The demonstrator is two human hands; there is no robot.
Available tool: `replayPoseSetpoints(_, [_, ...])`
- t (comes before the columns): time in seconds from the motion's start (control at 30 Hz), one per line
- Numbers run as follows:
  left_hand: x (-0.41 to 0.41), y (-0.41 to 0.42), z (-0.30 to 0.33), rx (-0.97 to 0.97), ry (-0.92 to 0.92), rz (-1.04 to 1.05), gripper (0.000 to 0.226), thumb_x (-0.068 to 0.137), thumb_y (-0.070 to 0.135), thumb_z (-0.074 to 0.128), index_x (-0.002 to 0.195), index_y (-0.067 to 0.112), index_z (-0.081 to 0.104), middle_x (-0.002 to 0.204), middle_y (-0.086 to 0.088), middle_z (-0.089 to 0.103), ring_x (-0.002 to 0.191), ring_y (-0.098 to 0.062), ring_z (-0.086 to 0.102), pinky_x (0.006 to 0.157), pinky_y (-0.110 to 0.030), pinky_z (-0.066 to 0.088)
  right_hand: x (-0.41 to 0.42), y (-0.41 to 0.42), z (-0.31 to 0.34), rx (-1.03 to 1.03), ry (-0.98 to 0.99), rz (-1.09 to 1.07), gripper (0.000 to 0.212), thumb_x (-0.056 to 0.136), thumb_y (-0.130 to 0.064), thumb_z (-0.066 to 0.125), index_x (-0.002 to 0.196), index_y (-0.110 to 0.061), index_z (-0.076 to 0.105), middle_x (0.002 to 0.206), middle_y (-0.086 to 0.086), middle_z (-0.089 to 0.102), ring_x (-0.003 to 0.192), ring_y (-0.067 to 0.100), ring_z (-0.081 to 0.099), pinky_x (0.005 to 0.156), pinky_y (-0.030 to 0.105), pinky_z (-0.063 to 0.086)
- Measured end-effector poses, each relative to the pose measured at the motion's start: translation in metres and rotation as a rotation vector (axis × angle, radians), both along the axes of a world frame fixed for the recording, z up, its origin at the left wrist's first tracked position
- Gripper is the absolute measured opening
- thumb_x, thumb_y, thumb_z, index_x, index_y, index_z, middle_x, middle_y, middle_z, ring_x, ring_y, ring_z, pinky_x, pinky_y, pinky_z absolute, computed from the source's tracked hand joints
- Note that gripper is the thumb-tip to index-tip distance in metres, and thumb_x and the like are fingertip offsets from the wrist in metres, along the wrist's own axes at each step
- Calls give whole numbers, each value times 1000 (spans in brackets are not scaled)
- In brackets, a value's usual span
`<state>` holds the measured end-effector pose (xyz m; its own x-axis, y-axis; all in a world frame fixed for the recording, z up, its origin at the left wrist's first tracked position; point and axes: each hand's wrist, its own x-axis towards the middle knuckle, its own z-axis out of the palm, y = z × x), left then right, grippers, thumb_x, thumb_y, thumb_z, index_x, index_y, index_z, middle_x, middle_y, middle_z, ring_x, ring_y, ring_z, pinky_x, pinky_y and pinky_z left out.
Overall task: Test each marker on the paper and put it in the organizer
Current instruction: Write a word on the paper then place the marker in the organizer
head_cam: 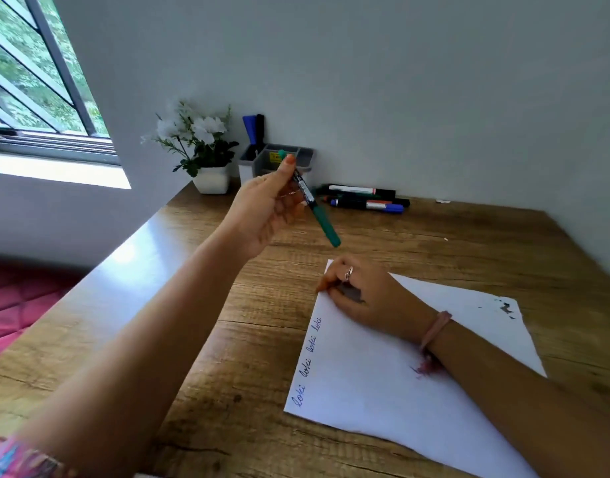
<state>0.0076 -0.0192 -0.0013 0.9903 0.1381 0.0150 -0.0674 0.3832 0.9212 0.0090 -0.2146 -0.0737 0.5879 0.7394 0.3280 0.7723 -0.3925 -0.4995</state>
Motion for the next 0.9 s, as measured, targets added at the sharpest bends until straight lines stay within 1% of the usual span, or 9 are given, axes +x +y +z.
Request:
replayPoseSetpoints(0.13, [-11, -8, -11, 43, 35, -46, 29, 92, 33, 57, 103, 9, 67, 80, 2, 66, 69, -7, 62, 67, -22, 54, -2, 0, 2, -8, 66, -47, 10, 90, -13, 57, 98, -16, 62, 104, 2, 61, 96, 10, 58, 87, 21, 47])
replayPoseSetpoints(0.3, [-14, -18, -21, 156, 28, -139, 25, 95, 30, 50, 95, 11, 66, 75, 2, 59, 67, -7, 55, 63, -19, 51, -1, -3, 1, 62, 120, -59, 15, 88, -17, 58, 102, -16, 61, 99, -8, 63, 91, -2, 59, 78, 8, 44])
replayPoseSetpoints(0.37, [-15, -17, -20, 159, 14, -140, 24, 95, 30, 50, 94, 12, 66, 77, 1, 58, 69, -9, 54, 67, -22, 49, -2, -2, 7, 149, 185, -124, 17, 91, -18, 54, 105, -19, 63, 100, -8, 66, 92, -2, 61, 79, 13, 46])
replayPoseSetpoints(0.47, [-18, -18, -20, 137, -21, -171, 24, 95, 30, 50, 93, 13, 67, 82, -3, 59, 78, -16, 54, 80, -31, 49, -7, 3, 24, 385, 382, -207, 18, 95, -20, 50, 89, -30, 63, 79, -11, 64, 72, -1, 59, 69, 18, 47])
replayPoseSetpoints(0.53, [-21, -24, -21, 155, -49, -230, 24, 96, 29, 49, 94, 12, 65, 83, -3, 62, 82, -17, 58, 83, -33, 50, -11, 5, 35, 486, 506, -214, 28, 89, -39, 49, 74, -20, 62, 63, -8, 56, 60, 6, 50, 62, 25, 44])
replayPoseSetpoints(0.6, [-25, -31, -21, 158, -66, -272, 22, 97, 27, 47, 95, 11, 62, 78, 1, 65, 75, -10, 63, 74, -26, 53, -15, 5, 40, 500, 577, -184, 36, 83, -46, 50, 73, -12, 59, 55, -9, 49, 54, 6, 42, 56, 21, 39])
replayPoseSetpoints(0.67, [-26, -35, -23, 158, -80, -278, 20, 97, 27, 47, 98, 12, 60, 77, 2, 64, 73, -8, 63, 73, -25, 54, -15, 5, 40, 506, 596, -166, 21, 87, -34, 53, 82, -16, 64, 53, -14, 55, 51, 0, 46, 53, 12, 38])
replayPoseSetpoints(0.77, [-28, -35, -23, 285, -46, -298, 25, 96, 36, 45, 100, 15, 59, 87, -2, 64, 85, -17, 61, 87, -34, 52, -14, 4, 42, 600, 645, -166, 14, 86, -25, 57, 93, -15, 65, 59, -16, 63, 54, -2, 51, 55, 13, 39])
replayPoseSetpoints(0.9, [-34, -35, -17, 479, 127, -562, 55, 90, 57, 36, 97, 9, 61, 81, -6, 64, 77, -18, 64, 83, -34, 56, -7, -1, 38, 575, 577, -215, 19, 86, -31, 57, 95, -16, 62, 70, -10, 68, 73, 6, 63, 74, 25, 53])
